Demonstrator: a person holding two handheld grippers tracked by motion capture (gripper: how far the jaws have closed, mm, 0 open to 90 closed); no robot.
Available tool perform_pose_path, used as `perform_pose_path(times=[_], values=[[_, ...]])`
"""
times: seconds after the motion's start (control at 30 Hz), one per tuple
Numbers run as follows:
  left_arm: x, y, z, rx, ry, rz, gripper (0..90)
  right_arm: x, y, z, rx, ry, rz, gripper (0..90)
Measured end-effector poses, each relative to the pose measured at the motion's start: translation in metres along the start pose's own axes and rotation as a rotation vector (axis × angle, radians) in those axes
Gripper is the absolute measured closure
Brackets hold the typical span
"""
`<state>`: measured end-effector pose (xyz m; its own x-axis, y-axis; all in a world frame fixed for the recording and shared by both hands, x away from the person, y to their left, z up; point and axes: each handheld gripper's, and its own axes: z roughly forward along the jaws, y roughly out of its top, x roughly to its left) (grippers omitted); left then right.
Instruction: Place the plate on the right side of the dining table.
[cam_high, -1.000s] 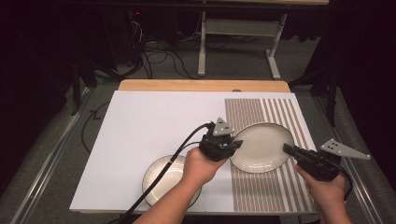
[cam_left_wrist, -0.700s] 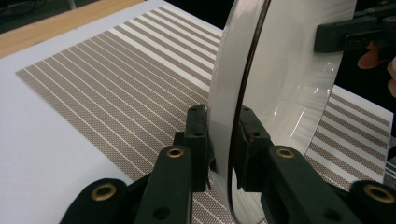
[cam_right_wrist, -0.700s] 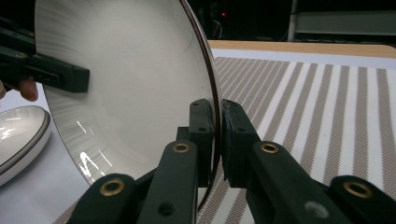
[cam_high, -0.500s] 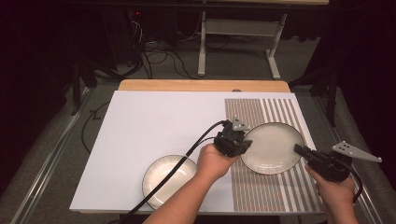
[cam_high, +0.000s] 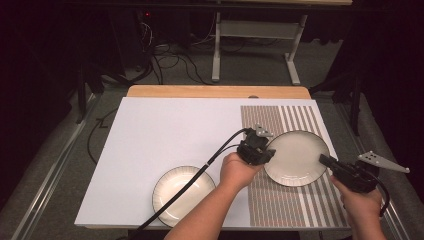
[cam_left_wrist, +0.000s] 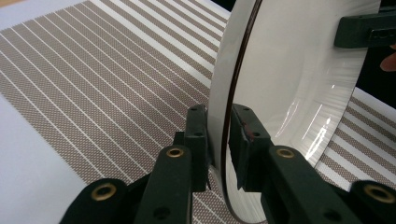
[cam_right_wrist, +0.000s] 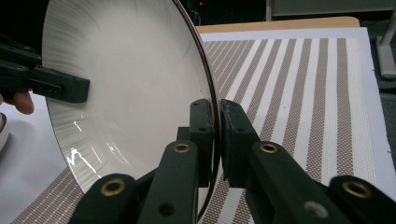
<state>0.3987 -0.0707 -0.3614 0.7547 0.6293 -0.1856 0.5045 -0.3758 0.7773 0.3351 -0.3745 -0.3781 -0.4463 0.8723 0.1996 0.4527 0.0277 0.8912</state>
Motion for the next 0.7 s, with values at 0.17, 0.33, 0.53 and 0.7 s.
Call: perform_pose_path(times=[0.17, 0.33, 0.53, 0.7], values=[[0.001, -0.003, 0.007, 0.011, 0.010, -0.006, 77.1, -0.004, -0.005, 0.004, 0.014, -0.010, 0.007, 86.4], [0.002, -0.004, 0.010, 0.006, 0.011, -0.019, 76.8, -0.005, -0.007, 0.006, 0.018, -0.019, 0.002, 86.4], [0.003, -0.007, 0.013, 0.015, 0.015, -0.024, 76.5, -0.005, -0.009, 0.007, 0.026, -0.022, -0.004, 86.6], [0.003, -0.008, 0.012, 0.021, 0.029, -0.012, 76.3, -0.004, -0.009, 0.008, 0.026, -0.021, -0.017, 86.6]])
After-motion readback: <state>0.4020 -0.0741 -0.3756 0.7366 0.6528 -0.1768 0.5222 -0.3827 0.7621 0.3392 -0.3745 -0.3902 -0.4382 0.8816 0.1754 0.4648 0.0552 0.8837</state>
